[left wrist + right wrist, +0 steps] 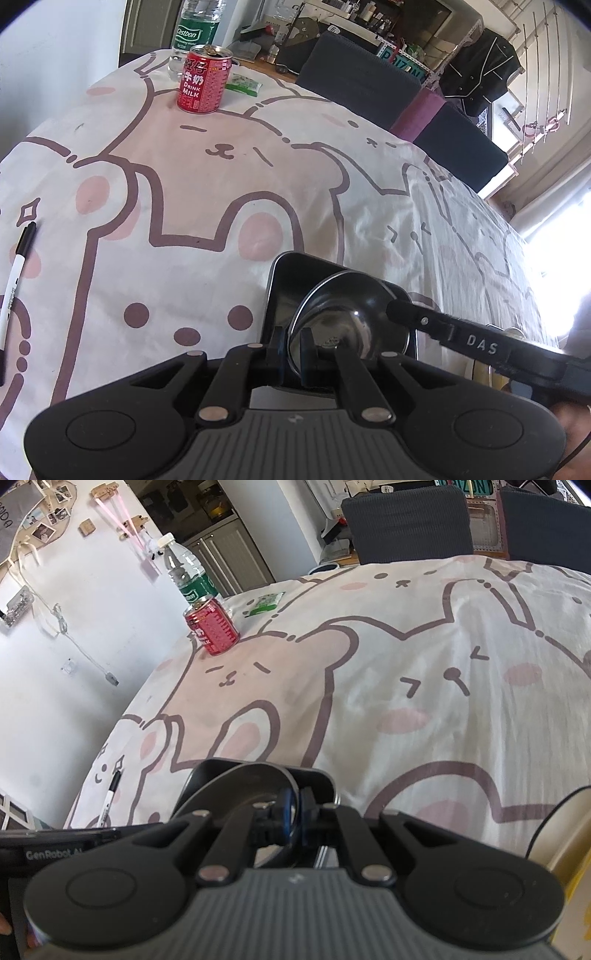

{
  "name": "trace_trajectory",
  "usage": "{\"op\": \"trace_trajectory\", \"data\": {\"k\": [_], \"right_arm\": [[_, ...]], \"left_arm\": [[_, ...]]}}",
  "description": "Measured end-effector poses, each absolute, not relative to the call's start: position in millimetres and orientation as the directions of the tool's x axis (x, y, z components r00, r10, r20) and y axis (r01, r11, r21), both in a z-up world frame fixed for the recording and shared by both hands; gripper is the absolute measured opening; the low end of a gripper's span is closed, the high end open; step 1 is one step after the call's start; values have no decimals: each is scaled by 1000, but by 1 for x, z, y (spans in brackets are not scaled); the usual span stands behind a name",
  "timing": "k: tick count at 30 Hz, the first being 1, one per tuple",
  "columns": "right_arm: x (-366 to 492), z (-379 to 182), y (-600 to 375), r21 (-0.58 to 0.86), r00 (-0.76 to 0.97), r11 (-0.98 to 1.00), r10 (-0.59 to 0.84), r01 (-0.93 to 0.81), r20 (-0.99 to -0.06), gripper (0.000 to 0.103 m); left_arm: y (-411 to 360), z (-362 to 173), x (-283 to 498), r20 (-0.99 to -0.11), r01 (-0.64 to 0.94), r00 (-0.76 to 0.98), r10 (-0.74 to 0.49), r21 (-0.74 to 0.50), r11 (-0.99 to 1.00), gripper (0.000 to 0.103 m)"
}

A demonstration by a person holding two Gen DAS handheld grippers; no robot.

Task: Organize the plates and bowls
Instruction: 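Lift the first steel tray with both grippers and nest it into the second tray, then grasp the nested steel trays by their rims with both grippers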

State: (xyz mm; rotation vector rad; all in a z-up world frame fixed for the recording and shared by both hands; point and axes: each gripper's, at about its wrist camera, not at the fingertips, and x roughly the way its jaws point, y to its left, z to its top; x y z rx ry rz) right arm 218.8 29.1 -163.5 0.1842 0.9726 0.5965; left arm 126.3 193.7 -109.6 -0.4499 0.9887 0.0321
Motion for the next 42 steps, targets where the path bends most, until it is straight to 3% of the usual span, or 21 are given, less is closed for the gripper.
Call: {"op": "trace_trajectory", "data": {"k": [19, 27, 34, 40, 42], "right_arm": [[218, -166, 30, 410, 418, 827, 552, -385, -721, 16], [218, -157, 25, 438, 441, 813, 577, -382, -687, 38], [215, -141, 13, 484, 457, 800, 600, -354, -657, 63], [211, -142, 3, 502, 433, 811, 584, -299, -686, 63], [209, -145, 0, 519, 417, 808, 589, -280, -692, 56]], "left_arm": [[197, -115, 135, -821, -249, 549, -157, -341, 907, 7], [200, -113, 132, -813, -250, 556, -173, -362, 898, 13], [204, -100, 132, -787, -221, 601, -140, -331, 917, 36], [219, -102, 148, -812, -221, 575, -103, -276, 935, 37], [223, -103, 151, -816, -211, 567, -113, -277, 937, 37]]}}
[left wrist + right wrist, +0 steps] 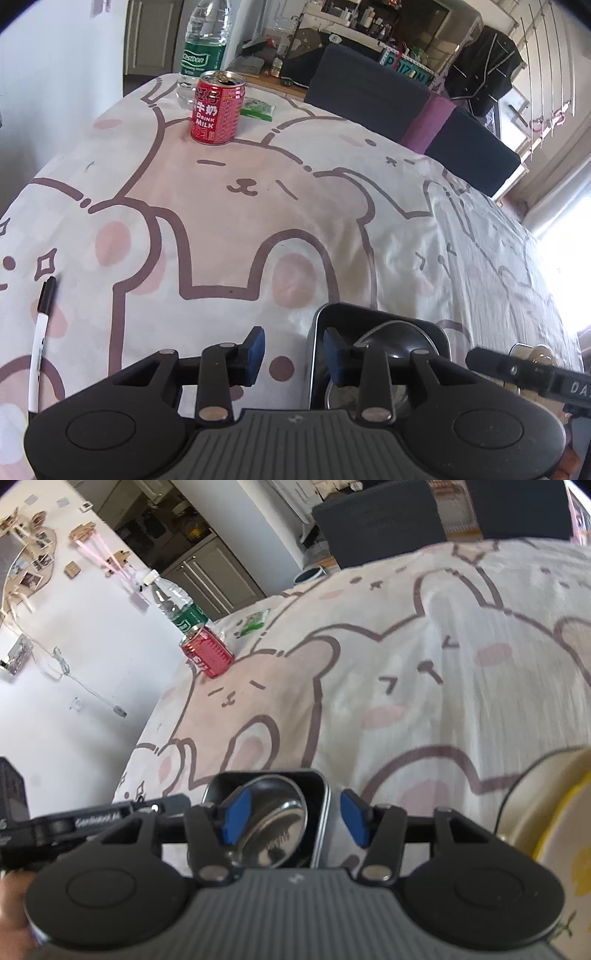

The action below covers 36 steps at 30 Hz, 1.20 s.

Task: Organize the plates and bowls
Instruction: 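Grasp the nested steel trays by their rims with both grippers, then carry the nested steel trays with both grippers and lower them into the floral bowl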

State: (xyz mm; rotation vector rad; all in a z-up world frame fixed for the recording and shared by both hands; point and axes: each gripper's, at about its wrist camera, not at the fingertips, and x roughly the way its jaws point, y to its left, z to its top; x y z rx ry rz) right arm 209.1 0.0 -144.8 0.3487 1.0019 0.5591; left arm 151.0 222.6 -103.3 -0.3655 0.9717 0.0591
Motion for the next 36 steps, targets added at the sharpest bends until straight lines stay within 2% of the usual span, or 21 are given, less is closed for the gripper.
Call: {"op": "trace_trajectory", "data": {"k": [5, 8, 13, 19, 26, 29, 36], "right_arm": [[211, -155, -2, 510, 362, 826, 564, -239, -742, 28], [212, -160, 1, 499, 331, 833, 554, -240, -764, 21], [213, -165, 7, 489, 296, 832, 552, -264, -780, 19], [214, -170, 9, 479, 287, 837, 543, -265, -789, 8], [211, -170, 11, 473, 292, 844, 533, -253, -794, 8], [211, -171, 9, 482, 295, 842, 537, -242, -790, 8], [211, -177, 1, 538, 307, 826, 562, -166, -768, 8]], "left_arm": [[223, -107, 156, -831, -172, 541, -132, -262, 950, 35], [223, -110, 157, -836, -148, 529, -147, -261, 954, 35], [221, -114, 161, -846, -119, 509, -158, -252, 960, 35], [220, -119, 165, -858, -93, 489, -159, -232, 968, 35], [220, -122, 169, -864, -71, 472, -175, -236, 969, 34], [220, -124, 171, -864, -62, 461, -202, -258, 964, 24], [218, -128, 174, -865, -42, 435, -249, -296, 954, 10]]}}
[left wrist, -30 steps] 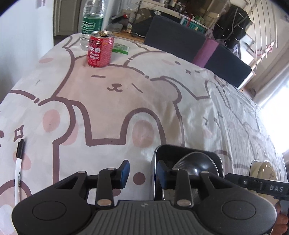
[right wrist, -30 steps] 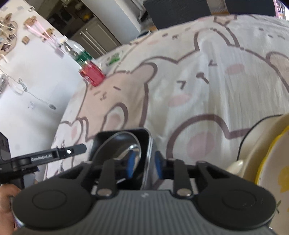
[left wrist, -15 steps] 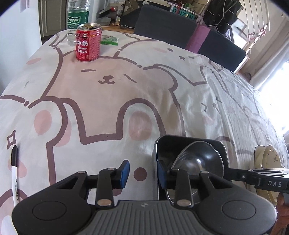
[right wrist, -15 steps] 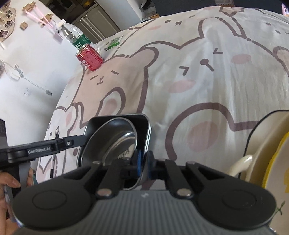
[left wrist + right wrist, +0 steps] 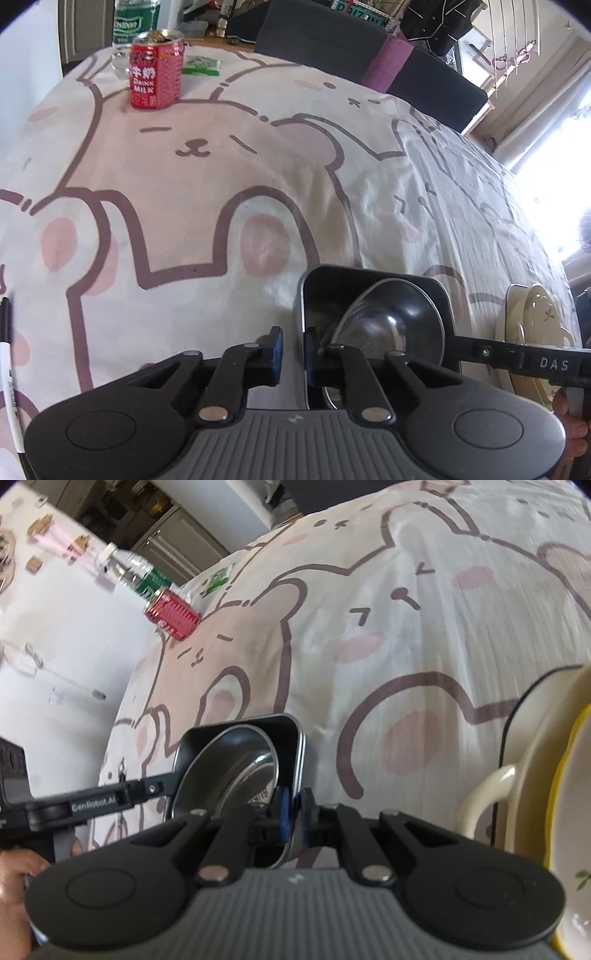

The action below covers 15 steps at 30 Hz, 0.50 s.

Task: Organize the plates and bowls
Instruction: 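Carry the nested steel trays with both grippers and lower them into the floral bowl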

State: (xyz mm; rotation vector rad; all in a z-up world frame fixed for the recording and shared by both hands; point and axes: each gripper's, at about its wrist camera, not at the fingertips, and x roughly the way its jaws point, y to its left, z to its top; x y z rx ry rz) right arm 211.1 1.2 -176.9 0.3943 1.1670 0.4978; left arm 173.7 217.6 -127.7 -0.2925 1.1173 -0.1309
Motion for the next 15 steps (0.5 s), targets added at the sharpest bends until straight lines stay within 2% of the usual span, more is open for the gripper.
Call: {"op": "trace_trajectory", "data": {"k": [5, 15], "right_arm": [[210, -177, 2, 535, 322, 828, 560, -171, -763, 8], [210, -175, 5, 523, 336, 830, 557, -192, -760, 8]], "left_arm": [[216, -132, 172, -874, -38, 408, -265, -306, 951, 7], [225, -124, 165, -848, -71, 446, -287, -353, 933, 6]]}}
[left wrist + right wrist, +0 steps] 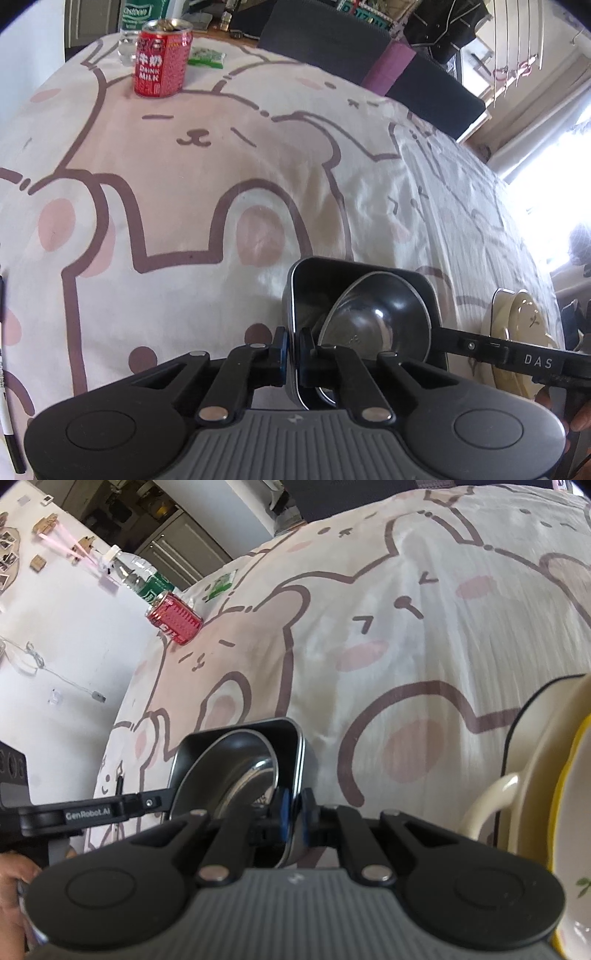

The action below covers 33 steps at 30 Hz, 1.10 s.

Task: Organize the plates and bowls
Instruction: 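Carry the nested steel trays with both grippers and lower them into the floral bowl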

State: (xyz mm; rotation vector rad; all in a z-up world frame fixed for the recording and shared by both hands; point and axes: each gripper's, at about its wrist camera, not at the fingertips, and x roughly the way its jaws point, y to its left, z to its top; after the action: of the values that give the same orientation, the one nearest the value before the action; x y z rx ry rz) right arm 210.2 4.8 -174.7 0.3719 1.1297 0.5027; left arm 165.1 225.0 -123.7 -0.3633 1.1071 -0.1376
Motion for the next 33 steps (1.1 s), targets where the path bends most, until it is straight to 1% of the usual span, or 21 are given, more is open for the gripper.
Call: {"op": "trace_trajectory", "data": {"k": [5, 11, 14, 21, 28, 33], "right_arm": [[213, -171, -2, 557, 351, 810, 584, -186, -732, 7], [212, -156, -5, 527, 394, 813, 582, -249, -712, 6], [211, -144, -12, 526, 418, 806, 591, -272, -690, 6], [205, -119, -52, 562, 465, 782, 617, -272, -634, 6], [187, -97, -106, 591, 528, 769, 616, -242, -585, 6], [172, -85, -148, 608, 547, 769, 602, -199, -582, 6]], "left_arm": [[230, -112, 160, -814, -85, 494, -306, -396, 914, 6], [225, -97, 155, -780, -87, 541, -315, -424, 901, 6], [221, -85, 151, -744, -74, 578, -335, -457, 886, 6], [197, -56, 143, -639, -4, 647, -416, -549, 836, 6], [157, -40, 140, -544, 89, 669, -506, -618, 781, 6], [121, -34, 139, -497, 154, 659, -565, -646, 748, 6]]}}
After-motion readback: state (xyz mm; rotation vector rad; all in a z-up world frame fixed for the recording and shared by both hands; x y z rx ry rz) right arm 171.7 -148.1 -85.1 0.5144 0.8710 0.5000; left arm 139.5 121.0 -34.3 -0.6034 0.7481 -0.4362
